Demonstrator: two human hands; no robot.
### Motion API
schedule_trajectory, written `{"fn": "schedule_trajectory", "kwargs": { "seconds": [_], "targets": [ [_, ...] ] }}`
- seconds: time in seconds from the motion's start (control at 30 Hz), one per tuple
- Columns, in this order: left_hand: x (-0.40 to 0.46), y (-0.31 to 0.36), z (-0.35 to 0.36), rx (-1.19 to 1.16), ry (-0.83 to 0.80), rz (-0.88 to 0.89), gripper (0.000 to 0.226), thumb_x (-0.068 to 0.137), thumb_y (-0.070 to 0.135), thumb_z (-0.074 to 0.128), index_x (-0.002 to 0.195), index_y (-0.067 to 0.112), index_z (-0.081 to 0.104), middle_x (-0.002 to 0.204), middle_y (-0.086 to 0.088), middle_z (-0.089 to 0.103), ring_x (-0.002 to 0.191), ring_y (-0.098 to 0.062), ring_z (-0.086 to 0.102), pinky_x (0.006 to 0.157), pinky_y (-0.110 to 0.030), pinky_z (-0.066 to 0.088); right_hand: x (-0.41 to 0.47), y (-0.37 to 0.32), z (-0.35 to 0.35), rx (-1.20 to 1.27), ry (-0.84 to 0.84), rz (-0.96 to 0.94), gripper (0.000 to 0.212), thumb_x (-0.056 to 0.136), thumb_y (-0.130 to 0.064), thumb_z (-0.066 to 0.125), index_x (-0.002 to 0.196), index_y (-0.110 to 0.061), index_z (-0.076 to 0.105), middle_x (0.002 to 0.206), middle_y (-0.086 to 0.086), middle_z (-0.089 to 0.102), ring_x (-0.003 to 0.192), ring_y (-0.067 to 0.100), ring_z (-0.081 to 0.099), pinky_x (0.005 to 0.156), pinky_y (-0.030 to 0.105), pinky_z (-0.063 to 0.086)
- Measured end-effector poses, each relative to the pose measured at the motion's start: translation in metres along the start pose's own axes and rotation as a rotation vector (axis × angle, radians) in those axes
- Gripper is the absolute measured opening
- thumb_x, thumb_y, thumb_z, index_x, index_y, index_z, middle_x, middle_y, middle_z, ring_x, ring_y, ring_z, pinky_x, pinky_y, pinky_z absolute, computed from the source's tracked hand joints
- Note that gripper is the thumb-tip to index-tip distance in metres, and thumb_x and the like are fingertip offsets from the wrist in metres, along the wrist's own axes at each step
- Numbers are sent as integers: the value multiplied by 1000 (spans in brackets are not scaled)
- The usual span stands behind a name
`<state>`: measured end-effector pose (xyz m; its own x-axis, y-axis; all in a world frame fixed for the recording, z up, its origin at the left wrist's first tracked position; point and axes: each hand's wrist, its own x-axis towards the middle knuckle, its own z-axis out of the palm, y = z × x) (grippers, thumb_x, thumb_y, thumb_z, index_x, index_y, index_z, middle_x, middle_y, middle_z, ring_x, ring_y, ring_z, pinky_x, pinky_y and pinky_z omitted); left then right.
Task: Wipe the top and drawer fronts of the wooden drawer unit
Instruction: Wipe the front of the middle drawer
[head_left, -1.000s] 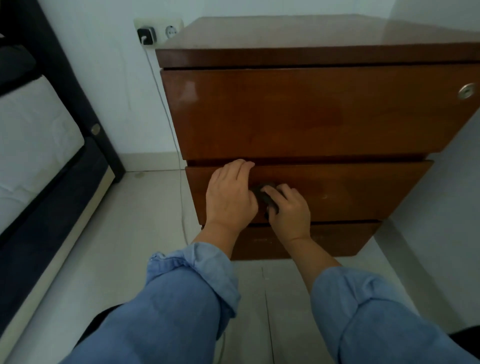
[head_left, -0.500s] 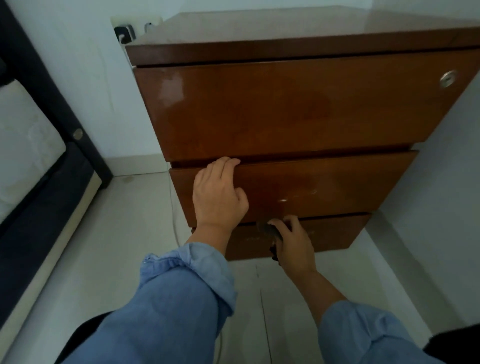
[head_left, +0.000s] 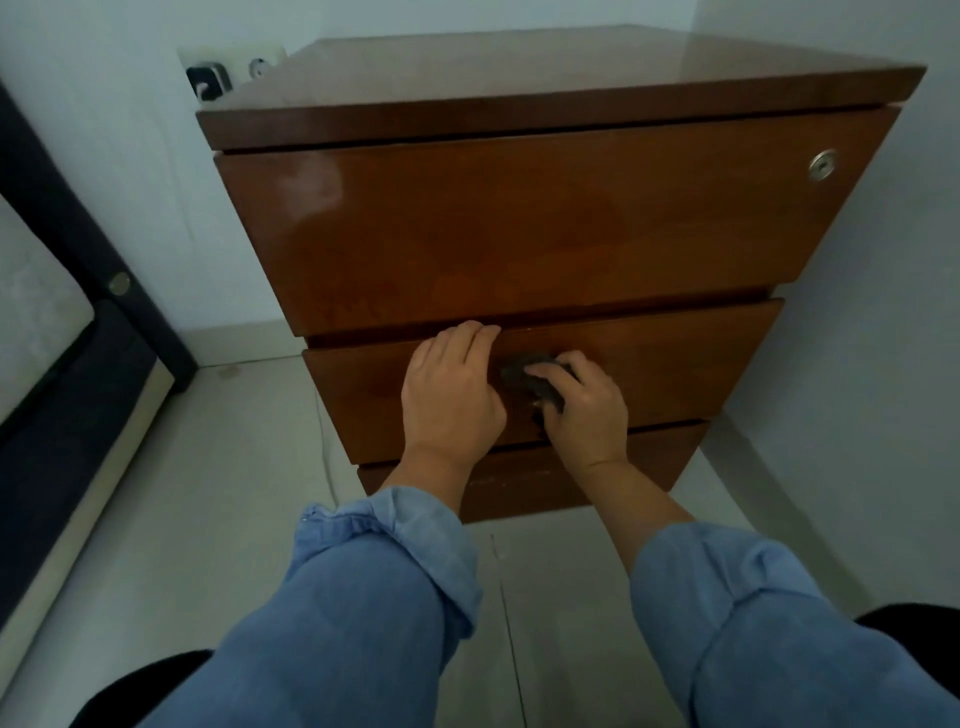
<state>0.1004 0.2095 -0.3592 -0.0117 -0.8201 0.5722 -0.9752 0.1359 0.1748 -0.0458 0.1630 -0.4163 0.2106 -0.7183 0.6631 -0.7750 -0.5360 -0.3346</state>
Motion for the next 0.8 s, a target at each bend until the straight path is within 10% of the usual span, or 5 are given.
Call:
{"fn": "schedule_trajectory", "kwargs": {
  "seconds": [0.3, 0.47, 0.8],
  "targets": [
    [4, -1, 18, -42, 192, -17, 57, 61, -1, 61, 118, 8, 65, 112, -11, 67, 102, -27, 62, 95, -38, 45, -52, 26, 51, 47, -276, 171, 34, 67, 10, 66, 92, -13, 70, 79, 11, 53, 64, 31, 52, 55, 35, 45],
    [0, 1, 15, -31, 131, -42, 59, 62, 1, 62, 120, 7, 63, 116, -12, 65, 105, -28, 61, 95, -39, 45, -60, 33, 51, 84, -539, 351, 32, 87, -2, 54, 110, -21, 65, 105, 7, 55, 84, 29, 57, 70, 39, 50],
    [-2, 38, 14, 151, -209, 246, 81, 81, 24, 53, 151, 13, 15, 156, -3, 25, 144, -17, 19, 118, -36, 8, 18, 28, -41, 18, 108, 113, 35, 82, -1, 55, 112, -16, 62, 104, 9, 56, 89, 27, 55, 72, 40, 50]
  ]
}}
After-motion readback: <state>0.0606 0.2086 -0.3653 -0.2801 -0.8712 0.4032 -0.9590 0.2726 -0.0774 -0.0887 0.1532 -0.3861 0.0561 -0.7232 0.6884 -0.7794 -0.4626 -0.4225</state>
